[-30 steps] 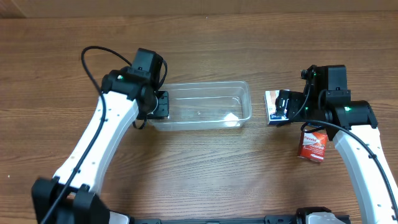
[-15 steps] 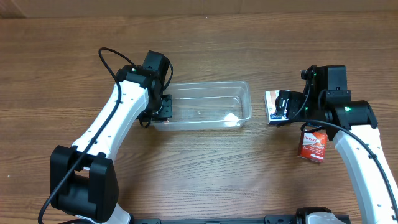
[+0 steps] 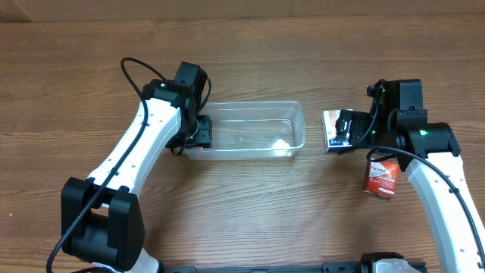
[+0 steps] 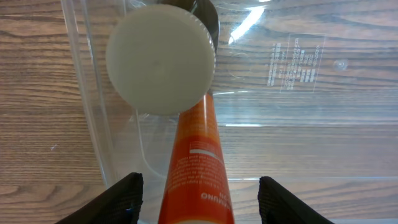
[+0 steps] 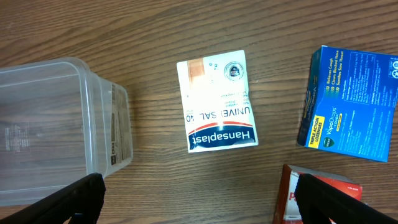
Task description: Pack container
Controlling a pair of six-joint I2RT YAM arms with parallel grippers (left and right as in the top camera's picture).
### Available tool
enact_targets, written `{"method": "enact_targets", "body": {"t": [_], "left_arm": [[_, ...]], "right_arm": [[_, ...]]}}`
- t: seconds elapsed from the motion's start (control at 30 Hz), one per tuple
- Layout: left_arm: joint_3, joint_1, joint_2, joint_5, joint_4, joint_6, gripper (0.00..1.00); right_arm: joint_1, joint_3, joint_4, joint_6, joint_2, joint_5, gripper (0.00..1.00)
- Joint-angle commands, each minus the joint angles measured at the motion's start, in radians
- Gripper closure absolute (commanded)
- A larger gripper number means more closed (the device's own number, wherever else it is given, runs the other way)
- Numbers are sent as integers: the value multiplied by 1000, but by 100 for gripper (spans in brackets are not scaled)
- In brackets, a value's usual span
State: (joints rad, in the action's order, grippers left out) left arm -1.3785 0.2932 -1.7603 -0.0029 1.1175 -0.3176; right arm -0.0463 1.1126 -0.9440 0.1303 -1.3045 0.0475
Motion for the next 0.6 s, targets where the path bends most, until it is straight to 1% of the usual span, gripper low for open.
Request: {"method": "enact_targets", "body": {"t": [0.0,0.1,0.23,0.33,0.47,0.57], "left_arm": [[-16,-6,3,-7,17,8,36],[-89,-6,9,-8,56,8,36],[-289,-6,29,-27,134,8,32],[-448,-6,40,-56,196,31,28],[-567,-14,55,-98,269,29,25],[-583,-46,89,-97,281,29,24]], "right_arm": [[3,26,2,1,13,0,0],[3,26,1,1,13,0,0],[3,26,-5,1,13,0,0],[3,26,-4,1,13,0,0],[3,42,-6,1,13,-26,0],[3,101,-58,0,6,-106,0]]}}
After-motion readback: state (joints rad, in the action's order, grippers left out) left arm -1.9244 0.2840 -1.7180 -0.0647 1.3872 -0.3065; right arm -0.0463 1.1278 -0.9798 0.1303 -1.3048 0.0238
